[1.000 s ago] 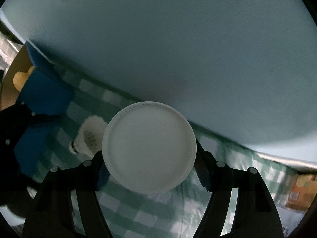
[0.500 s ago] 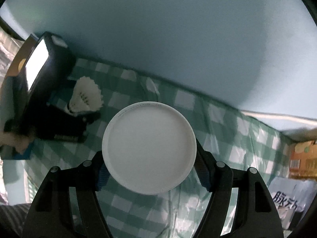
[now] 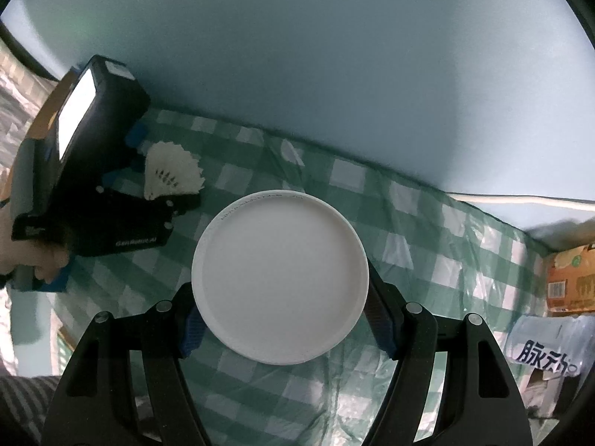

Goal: Organize objects
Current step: 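Carry the shuttlecock and orange cup over the cardboard box with both tools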

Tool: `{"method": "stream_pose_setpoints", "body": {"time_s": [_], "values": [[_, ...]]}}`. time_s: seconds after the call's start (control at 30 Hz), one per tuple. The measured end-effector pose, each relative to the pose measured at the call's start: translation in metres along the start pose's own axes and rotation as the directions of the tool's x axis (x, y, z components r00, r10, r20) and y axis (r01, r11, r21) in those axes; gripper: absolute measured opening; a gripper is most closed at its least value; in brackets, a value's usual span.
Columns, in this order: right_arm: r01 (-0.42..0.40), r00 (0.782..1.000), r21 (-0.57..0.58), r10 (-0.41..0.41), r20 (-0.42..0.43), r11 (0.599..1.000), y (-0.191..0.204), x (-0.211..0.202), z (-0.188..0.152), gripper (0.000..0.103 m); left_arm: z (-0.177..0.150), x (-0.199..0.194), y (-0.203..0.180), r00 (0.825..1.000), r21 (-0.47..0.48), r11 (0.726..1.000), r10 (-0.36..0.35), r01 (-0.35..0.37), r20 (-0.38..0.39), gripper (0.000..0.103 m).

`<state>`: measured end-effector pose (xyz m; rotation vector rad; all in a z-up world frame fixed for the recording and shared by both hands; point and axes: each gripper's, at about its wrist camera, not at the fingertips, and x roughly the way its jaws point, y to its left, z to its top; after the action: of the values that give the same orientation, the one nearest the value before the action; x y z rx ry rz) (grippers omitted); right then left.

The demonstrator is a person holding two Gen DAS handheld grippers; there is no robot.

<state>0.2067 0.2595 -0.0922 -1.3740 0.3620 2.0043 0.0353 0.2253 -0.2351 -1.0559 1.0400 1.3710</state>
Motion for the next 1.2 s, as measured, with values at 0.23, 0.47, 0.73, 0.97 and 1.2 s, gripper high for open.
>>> {"method": "stream_pose_setpoints", "body": {"time_s": [0.23, 0.47, 0.73, 0.97, 1.2], "values": [[-0.004, 1.0, -0.035, 0.005, 0.026, 0.999, 0.01, -0.008, 0.001, 0.073, -0.021, -0.03, -0.011, 0.999, -0.009, 1.0, -0.012, 0.013, 0.042, 0.051], [-0.002, 0.999, -0.084, 0.006, 0.049, 0.996, 0.019, -0.024, -0.004, 0.073, -0.034, -0.064, 0.001, 0.996, -0.029, 0.999, -0.04, 0.043, 0.082, 0.051], [0.001, 0.997, -0.122, 0.008, 0.075, 0.992, 0.031, -0.042, -0.008, 0.073, -0.041, -0.108, -0.01, 0.988, -0.032, 0.998, -0.057, 0.062, 0.146, 0.051], [-0.012, 0.994, -0.117, 0.024, 0.104, 0.993, 0.034, -0.058, -0.009, 0.073, -0.049, -0.13, -0.012, 0.982, -0.028, 0.997, -0.064, 0.07, 0.178, 0.051], [-0.003, 0.992, -0.143, 0.02, 0.124, 0.99, 0.042, -0.074, -0.011, 0.073, -0.065, -0.165, 0.005, 0.977, -0.053, 0.996, -0.064, 0.076, 0.205, 0.051]]}}
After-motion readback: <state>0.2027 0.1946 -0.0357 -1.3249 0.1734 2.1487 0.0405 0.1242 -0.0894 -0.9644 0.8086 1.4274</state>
